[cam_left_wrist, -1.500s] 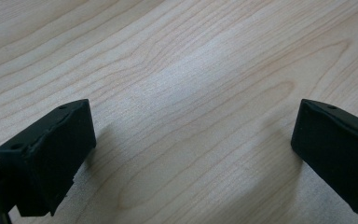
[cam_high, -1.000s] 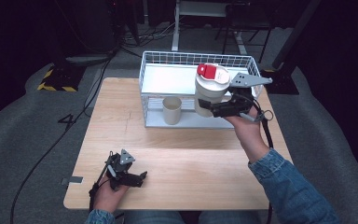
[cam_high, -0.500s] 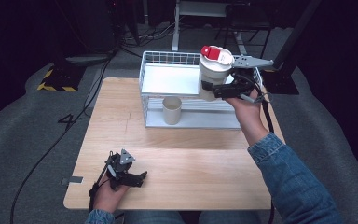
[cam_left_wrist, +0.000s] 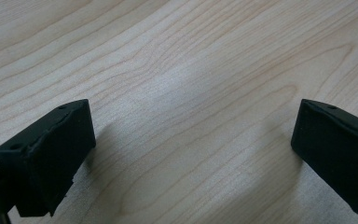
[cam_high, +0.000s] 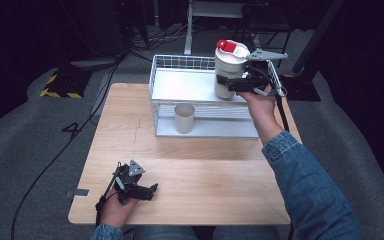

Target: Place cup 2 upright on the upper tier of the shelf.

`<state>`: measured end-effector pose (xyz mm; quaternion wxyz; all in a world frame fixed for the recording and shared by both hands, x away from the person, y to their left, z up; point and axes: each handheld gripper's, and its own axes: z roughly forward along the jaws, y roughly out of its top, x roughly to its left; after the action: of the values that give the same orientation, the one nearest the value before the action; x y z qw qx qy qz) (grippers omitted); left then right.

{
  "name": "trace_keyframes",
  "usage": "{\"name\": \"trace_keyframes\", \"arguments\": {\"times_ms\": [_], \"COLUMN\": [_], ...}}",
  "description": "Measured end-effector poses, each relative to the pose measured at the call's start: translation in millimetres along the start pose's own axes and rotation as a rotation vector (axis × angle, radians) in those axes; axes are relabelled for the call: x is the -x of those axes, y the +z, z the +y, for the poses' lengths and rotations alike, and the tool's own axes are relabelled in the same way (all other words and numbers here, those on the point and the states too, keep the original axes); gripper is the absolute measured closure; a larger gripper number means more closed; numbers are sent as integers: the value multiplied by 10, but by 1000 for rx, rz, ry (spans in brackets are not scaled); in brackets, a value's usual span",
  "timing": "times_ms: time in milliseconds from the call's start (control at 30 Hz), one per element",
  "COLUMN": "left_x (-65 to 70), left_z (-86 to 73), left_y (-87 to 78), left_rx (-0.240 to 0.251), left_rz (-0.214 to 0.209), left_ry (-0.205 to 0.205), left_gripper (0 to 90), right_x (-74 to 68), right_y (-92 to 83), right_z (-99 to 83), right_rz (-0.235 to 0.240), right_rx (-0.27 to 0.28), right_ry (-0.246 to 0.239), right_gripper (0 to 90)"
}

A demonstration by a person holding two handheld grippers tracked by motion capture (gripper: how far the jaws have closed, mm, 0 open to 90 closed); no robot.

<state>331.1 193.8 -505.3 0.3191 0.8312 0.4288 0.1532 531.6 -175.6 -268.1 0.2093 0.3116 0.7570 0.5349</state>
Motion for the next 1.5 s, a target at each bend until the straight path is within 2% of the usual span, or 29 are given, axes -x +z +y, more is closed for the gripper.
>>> {"name": "trace_keyframes", "arguments": {"times_ms": [333, 733, 967, 1500], "left_x": [3, 2, 4, 4], "left_z": [4, 6, 6, 6], "left_y": [10, 8, 11, 11], "left_rx": [5, 1, 4, 4], "left_rz": [-2, -4, 0, 1], "left_ry": [-9, -8, -10, -9], "left_gripper": [2, 2, 2, 2], "right_x": [152, 200, 228, 223], "right_y": [157, 260, 257, 241], "right_z": [-19, -85, -99, -114], "right_rz": [-35, -32, -21, -24], "right_rx": [6, -4, 5, -1], "right_ry": [26, 37, 52, 42], "right_gripper": [145, 145, 144, 143]}}
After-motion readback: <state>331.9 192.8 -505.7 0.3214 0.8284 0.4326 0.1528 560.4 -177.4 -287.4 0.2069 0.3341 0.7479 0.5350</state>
